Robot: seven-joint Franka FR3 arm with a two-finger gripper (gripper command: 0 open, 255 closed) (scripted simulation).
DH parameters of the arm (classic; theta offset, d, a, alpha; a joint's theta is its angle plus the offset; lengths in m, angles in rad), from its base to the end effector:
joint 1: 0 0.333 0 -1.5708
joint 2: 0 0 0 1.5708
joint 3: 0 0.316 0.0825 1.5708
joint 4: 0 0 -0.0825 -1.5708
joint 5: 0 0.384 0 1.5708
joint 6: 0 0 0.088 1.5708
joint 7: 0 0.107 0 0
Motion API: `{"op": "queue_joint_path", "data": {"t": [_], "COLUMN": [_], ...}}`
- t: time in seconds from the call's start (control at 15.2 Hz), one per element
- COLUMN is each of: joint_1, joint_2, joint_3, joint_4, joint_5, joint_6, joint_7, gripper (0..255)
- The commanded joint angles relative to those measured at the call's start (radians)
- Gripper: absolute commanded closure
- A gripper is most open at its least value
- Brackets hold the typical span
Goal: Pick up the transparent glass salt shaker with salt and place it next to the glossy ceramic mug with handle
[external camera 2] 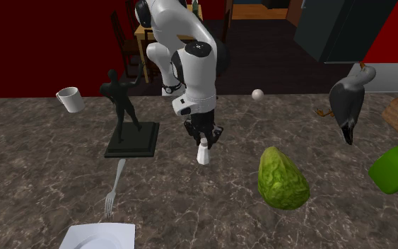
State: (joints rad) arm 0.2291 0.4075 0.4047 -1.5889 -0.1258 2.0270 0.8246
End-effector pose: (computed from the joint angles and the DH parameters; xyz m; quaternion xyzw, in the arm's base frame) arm 0.5667 0.3651 0.4210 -0.9955 0.0867 -0.0105 0.0369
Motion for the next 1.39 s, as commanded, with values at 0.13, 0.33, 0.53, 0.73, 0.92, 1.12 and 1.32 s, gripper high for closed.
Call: {"op": "queue_joint_path", "data": {"t": [0.13,0.33,0.53,0.73,0.92,1.12,1.32], "joint_1": [0.000,0.001,0.002,0.003,0.006,0.009,0.013], "joint_2": [-0.006,-0.015,-0.021,-0.025,-0.028,-0.027,-0.024], "joint_3": [0.002,0.004,0.006,0.008,0.009,0.010,0.011], "joint_4": [0.017,0.046,0.077,0.112,0.149,0.190,0.235], "joint_5": [0.003,0.008,0.011,0.013,0.015,0.015,0.014], "joint_6": [-0.024,-0.060,-0.098,-0.136,-0.175,-0.216,-0.258], "joint_7": [-0.001,-0.003,-0.005,-0.006,-0.006,-0.006,-0.006], "gripper": [255,255,255,255,255,255,255]}}
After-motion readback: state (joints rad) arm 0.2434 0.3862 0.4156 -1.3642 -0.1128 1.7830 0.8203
